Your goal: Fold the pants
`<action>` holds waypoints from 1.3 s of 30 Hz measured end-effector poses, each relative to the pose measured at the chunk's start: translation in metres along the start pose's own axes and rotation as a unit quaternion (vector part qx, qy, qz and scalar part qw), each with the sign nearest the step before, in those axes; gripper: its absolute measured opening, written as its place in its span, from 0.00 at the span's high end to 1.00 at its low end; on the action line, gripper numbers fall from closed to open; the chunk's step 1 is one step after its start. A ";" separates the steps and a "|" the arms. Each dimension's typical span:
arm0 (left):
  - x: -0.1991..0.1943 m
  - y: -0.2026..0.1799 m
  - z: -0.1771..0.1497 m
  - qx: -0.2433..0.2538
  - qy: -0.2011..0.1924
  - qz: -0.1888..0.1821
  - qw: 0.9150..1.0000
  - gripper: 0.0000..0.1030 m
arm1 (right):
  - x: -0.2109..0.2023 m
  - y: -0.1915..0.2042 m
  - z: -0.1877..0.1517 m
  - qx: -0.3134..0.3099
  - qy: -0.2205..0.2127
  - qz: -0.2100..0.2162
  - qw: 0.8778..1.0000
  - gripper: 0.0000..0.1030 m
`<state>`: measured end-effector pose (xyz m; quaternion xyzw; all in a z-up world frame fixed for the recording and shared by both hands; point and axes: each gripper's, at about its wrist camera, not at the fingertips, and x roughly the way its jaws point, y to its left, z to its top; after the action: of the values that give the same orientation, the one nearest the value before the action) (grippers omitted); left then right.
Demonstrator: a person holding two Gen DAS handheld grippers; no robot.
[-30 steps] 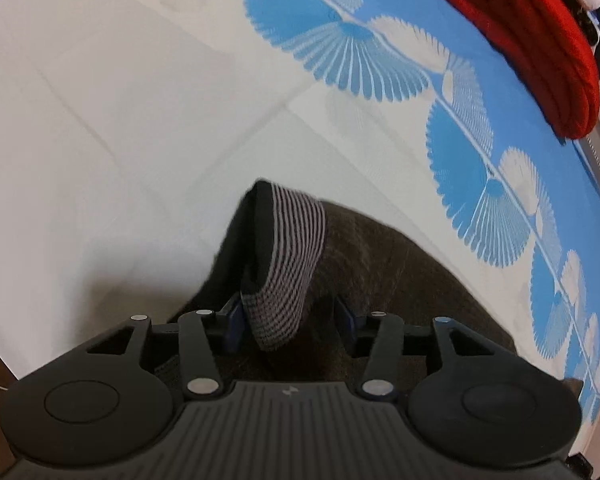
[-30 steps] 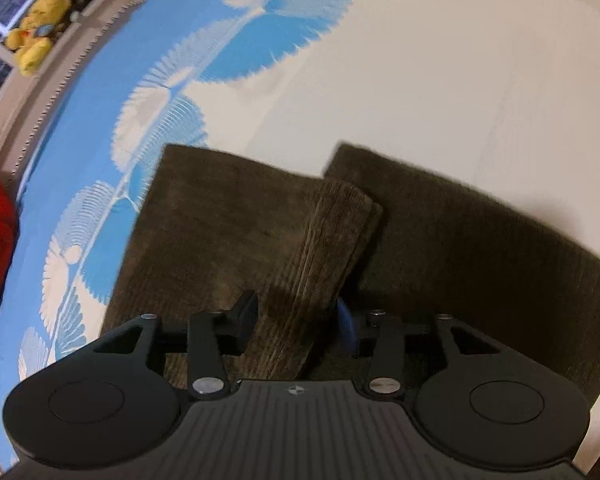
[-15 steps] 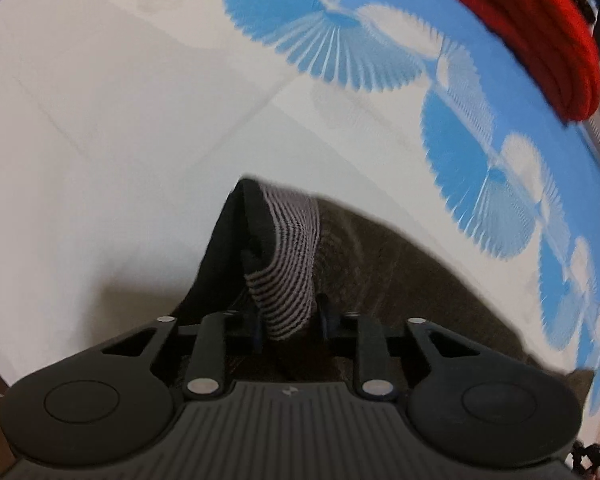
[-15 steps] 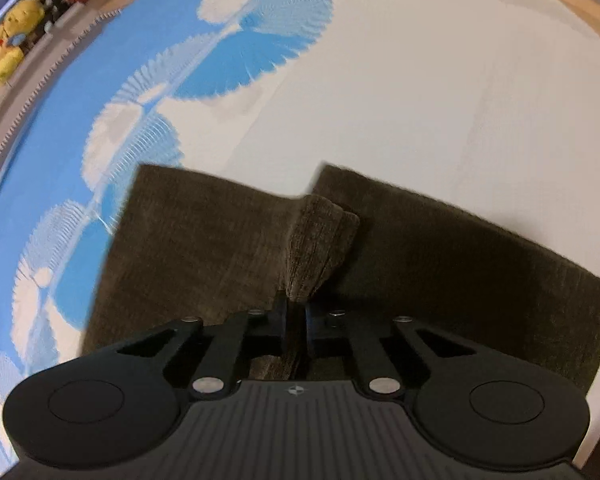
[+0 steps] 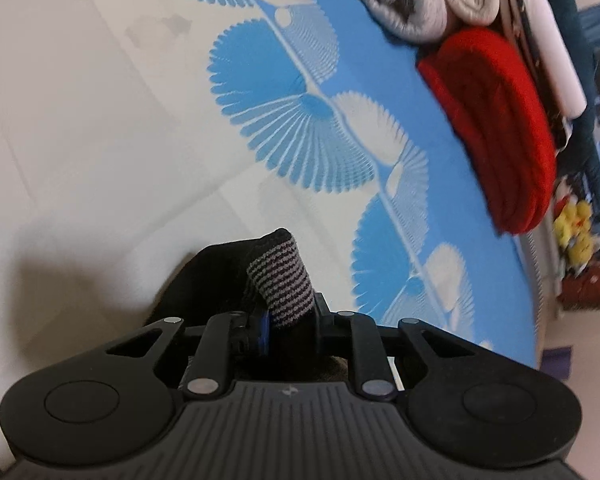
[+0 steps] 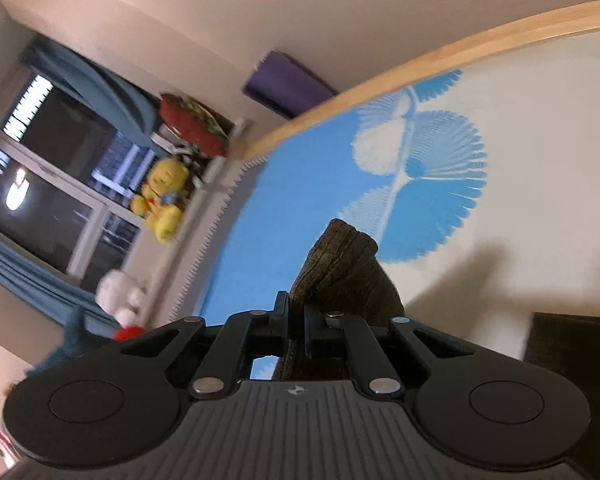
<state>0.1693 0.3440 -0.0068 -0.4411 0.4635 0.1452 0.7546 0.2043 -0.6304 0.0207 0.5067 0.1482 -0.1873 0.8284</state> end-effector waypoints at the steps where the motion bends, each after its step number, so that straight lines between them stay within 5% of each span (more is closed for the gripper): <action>1: -0.001 0.004 -0.001 0.004 0.006 0.003 1.000 0.79 | -0.003 -0.001 0.000 -0.010 0.005 -0.007 1.000 0.94; 4: -0.006 0.016 -0.005 0.011 0.022 0.000 1.000 0.79 | -0.022 0.005 0.004 -0.037 0.016 0.010 0.999 0.94; 8: -0.029 0.023 -0.020 0.052 0.024 -0.010 0.998 0.79 | -0.092 0.031 0.015 -0.094 -0.019 0.137 0.986 0.94; 10: -0.040 0.032 -0.030 0.073 0.031 -0.010 0.997 0.79 | -0.129 0.020 0.020 -0.094 -0.042 0.145 0.984 0.94; 12: -0.043 0.044 -0.040 0.098 0.047 0.004 0.994 0.79 | -0.148 -0.015 0.019 -0.073 -0.032 0.080 0.994 0.94; 14: -0.038 0.058 -0.050 0.116 0.077 0.025 0.990 0.79 | -0.142 -0.057 0.011 -0.078 0.038 -0.051 0.995 0.94; 16: -0.030 0.066 -0.058 0.150 0.097 0.065 0.982 0.79 | -0.126 -0.111 -0.004 -0.054 0.143 -0.189 0.970 0.94; 18: -0.022 0.070 -0.064 0.174 0.114 0.088 0.974 0.79 | -0.121 -0.155 -0.014 -0.019 0.209 -0.251 0.945 0.94; 20: -0.019 0.069 -0.067 0.188 0.115 0.096 0.971 0.78 | -0.122 -0.166 -0.012 -0.025 0.222 -0.258 0.940 0.94; 23: -0.024 0.061 -0.068 0.185 0.098 0.090 0.974 0.79 | -0.124 -0.152 -0.006 -0.032 0.206 -0.214 0.954 0.94; 27: -0.053 0.052 -0.064 0.166 0.039 0.021 0.985 0.79 | -0.136 -0.102 0.006 -0.072 0.135 -0.099 0.983 0.94; 29: -0.056 0.053 -0.065 0.182 0.040 0.023 0.982 0.79 | -0.149 -0.084 0.014 -0.095 0.087 -0.070 0.989 0.95; 31: -0.040 0.063 -0.071 0.197 0.083 0.067 0.974 0.79 | -0.147 -0.093 0.018 -0.096 0.098 -0.149 0.979 0.94; 34: -0.017 0.067 -0.082 0.254 0.127 0.113 0.952 0.78 | -0.129 -0.151 0.008 -0.018 0.197 -0.289 0.937 0.94; 39: -0.007 0.060 -0.085 0.287 0.135 0.132 0.939 0.72 | -0.124 -0.157 0.009 -0.061 0.213 -0.310 0.925 0.94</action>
<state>0.0796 0.3119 -0.0486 -0.1562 0.6373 0.0439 0.7533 0.0229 -0.6838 -0.0443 0.4122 0.4822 -0.3127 0.7070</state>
